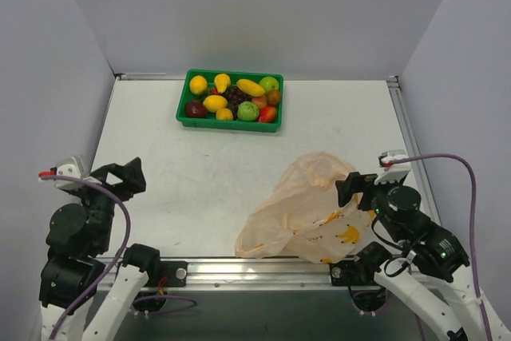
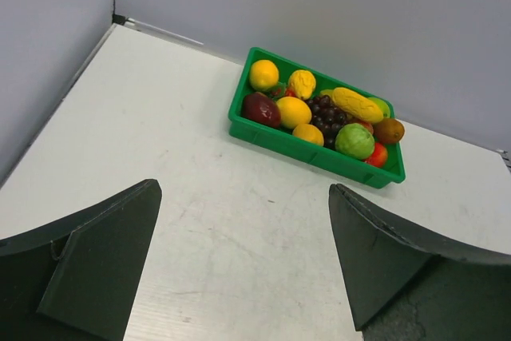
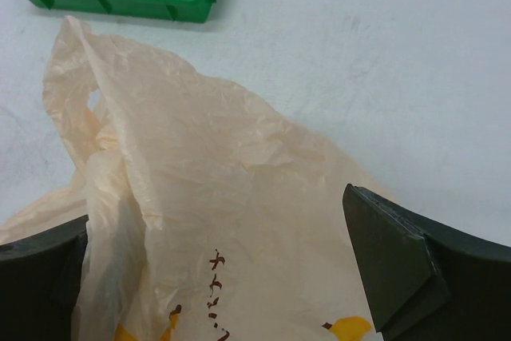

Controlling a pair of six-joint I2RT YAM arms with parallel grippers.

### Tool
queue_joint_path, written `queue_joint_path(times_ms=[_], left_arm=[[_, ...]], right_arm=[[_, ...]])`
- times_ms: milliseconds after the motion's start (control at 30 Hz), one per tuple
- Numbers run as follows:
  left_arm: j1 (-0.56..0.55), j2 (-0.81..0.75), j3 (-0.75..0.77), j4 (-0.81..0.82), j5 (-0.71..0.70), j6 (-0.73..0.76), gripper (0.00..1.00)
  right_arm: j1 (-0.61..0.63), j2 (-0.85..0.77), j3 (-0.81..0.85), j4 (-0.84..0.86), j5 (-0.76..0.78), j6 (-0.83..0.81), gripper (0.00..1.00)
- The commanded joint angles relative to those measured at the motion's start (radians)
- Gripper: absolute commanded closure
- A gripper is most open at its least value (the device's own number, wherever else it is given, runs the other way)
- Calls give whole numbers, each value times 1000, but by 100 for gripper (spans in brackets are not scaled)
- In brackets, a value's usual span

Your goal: Untie the knot of the plastic bag and take out the fruit

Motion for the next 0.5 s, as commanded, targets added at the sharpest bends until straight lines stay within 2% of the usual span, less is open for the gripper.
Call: queue_joint_path(times_ms=[0, 200, 300, 367, 433, 467], left_arm=[[-5, -91, -22, -153, -73, 28, 3], [-20, -229, -85, -161, -146, -10, 3], [-20, -243, -106, -161, -141, -40, 2], [-20, -240, -114, -161, -129, -49, 2], [-20, -223, -114, -158, -110, -50, 2], [-20, -216, -113, -155, -104, -50, 3]], right_arm=[[3, -53, 91, -101, 119, -4, 0], [3, -172, 102, -143, 176, -24, 0], [4, -151, 51, -148, 141, 27, 0], [3, -99, 5, -140, 52, 67, 0], [3, 28, -16, -93, -43, 108, 0], [3, 75, -23, -66, -160, 116, 0]])
